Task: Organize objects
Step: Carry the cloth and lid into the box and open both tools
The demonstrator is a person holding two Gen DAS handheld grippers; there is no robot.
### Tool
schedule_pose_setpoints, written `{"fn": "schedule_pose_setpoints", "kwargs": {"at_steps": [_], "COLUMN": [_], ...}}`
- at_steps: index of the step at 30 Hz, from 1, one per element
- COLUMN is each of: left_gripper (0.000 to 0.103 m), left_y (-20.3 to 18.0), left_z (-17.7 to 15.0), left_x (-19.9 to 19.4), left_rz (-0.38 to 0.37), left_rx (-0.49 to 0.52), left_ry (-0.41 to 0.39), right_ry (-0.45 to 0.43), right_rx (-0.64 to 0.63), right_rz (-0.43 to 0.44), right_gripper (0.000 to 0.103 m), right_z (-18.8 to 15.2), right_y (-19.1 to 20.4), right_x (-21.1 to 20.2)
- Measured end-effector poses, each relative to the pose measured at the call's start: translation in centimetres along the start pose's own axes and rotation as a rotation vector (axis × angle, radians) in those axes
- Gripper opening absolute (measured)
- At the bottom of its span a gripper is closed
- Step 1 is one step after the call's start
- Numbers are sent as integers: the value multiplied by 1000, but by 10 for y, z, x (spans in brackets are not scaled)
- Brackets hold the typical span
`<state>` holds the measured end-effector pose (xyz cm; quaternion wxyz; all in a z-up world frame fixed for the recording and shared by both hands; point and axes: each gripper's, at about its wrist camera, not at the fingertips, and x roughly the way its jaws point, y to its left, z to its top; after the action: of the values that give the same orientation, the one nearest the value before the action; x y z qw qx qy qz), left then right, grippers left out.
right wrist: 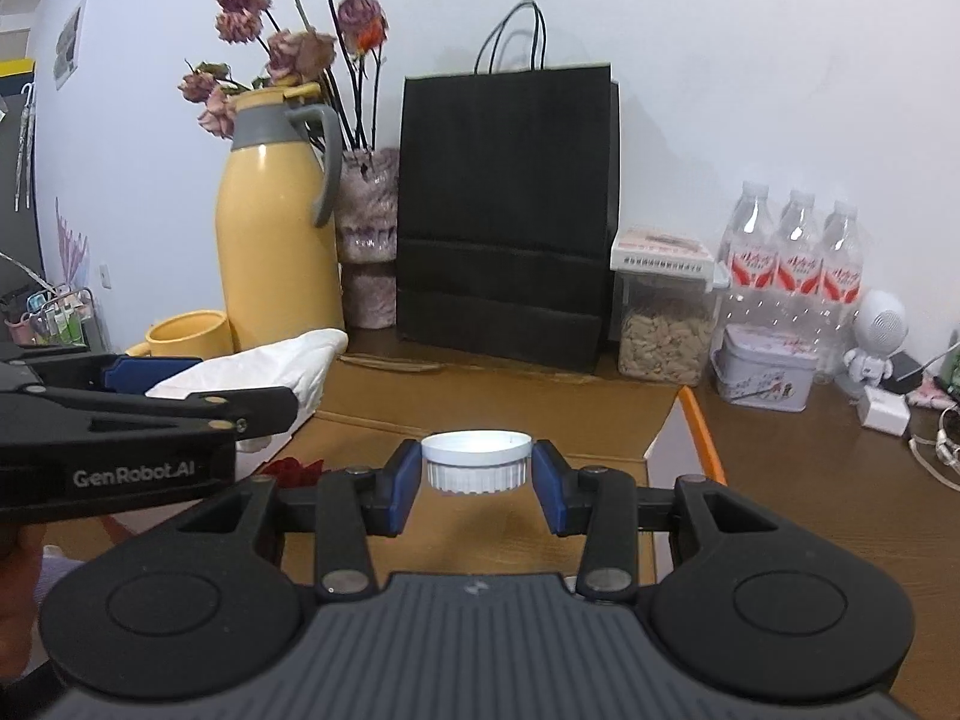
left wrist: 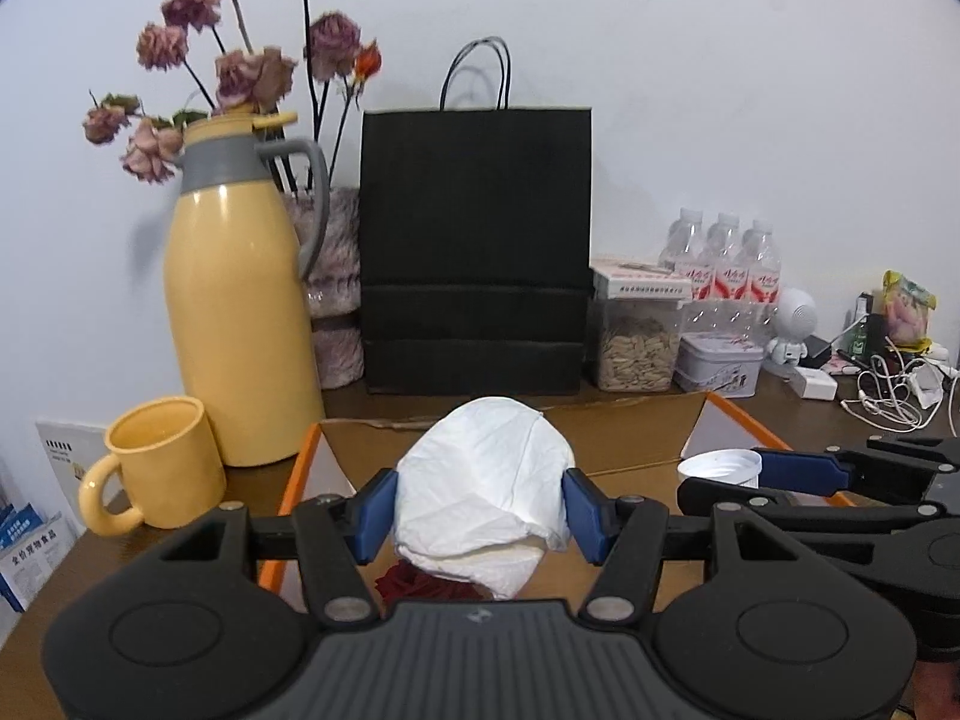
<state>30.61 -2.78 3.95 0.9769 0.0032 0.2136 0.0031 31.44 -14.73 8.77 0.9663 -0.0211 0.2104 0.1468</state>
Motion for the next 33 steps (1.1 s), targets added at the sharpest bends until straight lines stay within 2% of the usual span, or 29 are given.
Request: {"fn": "schedule_pose_setpoints", "kwargs": {"at_steps": [5,8,9,10,11,12,13,25,33], "left_gripper": [59,73,77,81,93,103,103,103,103], "left_y": [6,8,8,9,10,10,11,12,11], "left_z": [-7,-8,-9,-9,-8,-8,-8,-7,-4], "left_x": [15,16,15,13,12,11,9,3,-16], "left_rz": [-12,3,5,1,-3,1,10,23,10], "left_rx": [-9,-16,-17,-20,-24,-28,-33,-53,-55], "left_ry": [35,30,24,19,18,17,9,3,-27], "right_ry": [58,72,76,80,80,78,76,53,23], "right_rx": [14,23,20,18,17,16,12,-4,-9], "right_rz": [18,20,17,9,-1,-12,-18,-28,-52], "right_gripper": [41,43,53,71,82,98,103,103,103], "right_z": [-6,-7,-7,-8,-8,-8,-7,-3,-2], "right_y": [-5,-7,-7,-7,-6,-6,-6,-3,1], "right_x": [18,18,18,18,17,16,14,6,-12]}}
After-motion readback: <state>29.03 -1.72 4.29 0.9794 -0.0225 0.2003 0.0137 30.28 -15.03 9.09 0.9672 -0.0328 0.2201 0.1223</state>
